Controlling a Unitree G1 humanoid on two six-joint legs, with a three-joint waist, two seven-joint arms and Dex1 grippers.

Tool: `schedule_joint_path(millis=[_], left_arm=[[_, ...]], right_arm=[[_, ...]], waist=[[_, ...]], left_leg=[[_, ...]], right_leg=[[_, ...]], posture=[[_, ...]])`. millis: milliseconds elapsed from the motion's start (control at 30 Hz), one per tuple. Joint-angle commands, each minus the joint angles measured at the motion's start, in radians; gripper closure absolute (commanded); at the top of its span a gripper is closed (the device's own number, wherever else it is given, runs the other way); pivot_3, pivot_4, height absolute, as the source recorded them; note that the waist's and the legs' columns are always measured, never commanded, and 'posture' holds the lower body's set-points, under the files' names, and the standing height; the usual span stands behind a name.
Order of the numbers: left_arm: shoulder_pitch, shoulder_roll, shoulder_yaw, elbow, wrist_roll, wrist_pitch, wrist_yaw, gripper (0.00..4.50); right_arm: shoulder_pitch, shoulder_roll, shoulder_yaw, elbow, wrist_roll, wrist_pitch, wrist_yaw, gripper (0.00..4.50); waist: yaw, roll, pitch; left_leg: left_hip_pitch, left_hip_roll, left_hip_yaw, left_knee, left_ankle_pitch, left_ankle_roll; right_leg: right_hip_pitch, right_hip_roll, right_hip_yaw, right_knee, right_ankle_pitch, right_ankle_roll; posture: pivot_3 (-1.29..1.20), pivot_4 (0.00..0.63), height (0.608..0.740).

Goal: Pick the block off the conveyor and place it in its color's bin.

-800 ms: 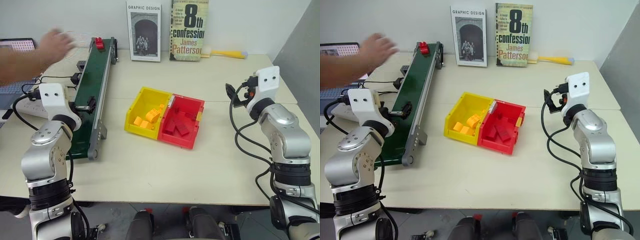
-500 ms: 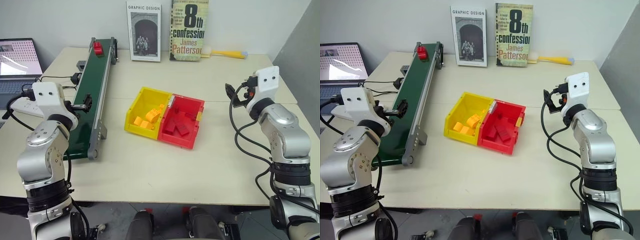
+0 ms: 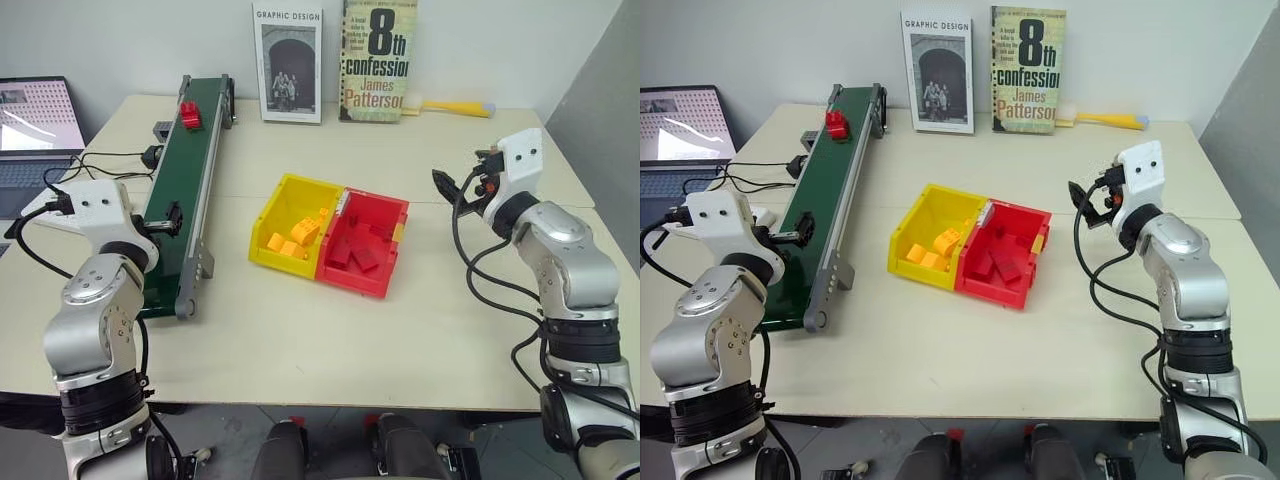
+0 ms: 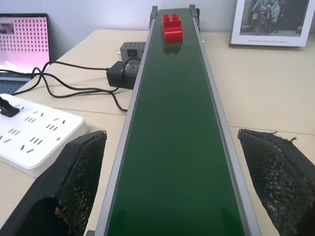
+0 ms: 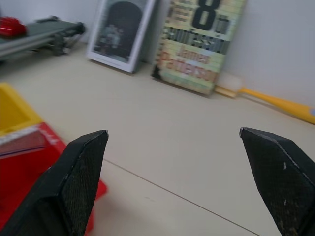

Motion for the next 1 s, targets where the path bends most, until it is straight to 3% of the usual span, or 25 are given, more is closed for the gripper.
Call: schedule_joint_path(millis=[33, 333, 1000], left_arm=[[-0.019, 0.009, 0.002, -0.026, 0.005, -0.02, 0.004, 0.03], [-0.044, 0.004, -0.014, 0.01, 0.014, -0.021, 0.01, 0.03], [-0.091, -0.026, -0.028, 0.094, 0.019, 0.007, 0.064, 0.03]], right_arm=[[-0.038, -0.078, 0.0, -0.066, 0.098, 0.018, 0.185, 0.0], [-0.089, -0.174, 0.05, -0.164, 0.328, 0.175, 0.476, 0.0], [-0.129, -0.175, 0.069, -0.205, 0.38, 0.238, 0.465, 0.0]], waist=[[0.0, 0.0, 0.0], [0.0, 0.0, 0.0], [0.001, 0.0, 0.0]], left_leg=[[0.0, 0.0, 0.0, 0.0, 0.0, 0.0], [0.0, 0.0, -0.001, 0.0, 0.0, 0.0], [-0.001, 0.0, -0.002, 0.0, 0.0, 0.0]], right_leg=[[0.0, 0.0, 0.0, 0.0, 0.0, 0.0], [0.001, 0.0, -0.001, -0.001, 0.0, 0.0], [0.001, -0.001, -0.002, -0.001, 0.0, 0.0]], posture=[[0.0, 0.15, 0.74], [0.0, 0.15, 0.74], [0.0, 0.15, 0.74]])
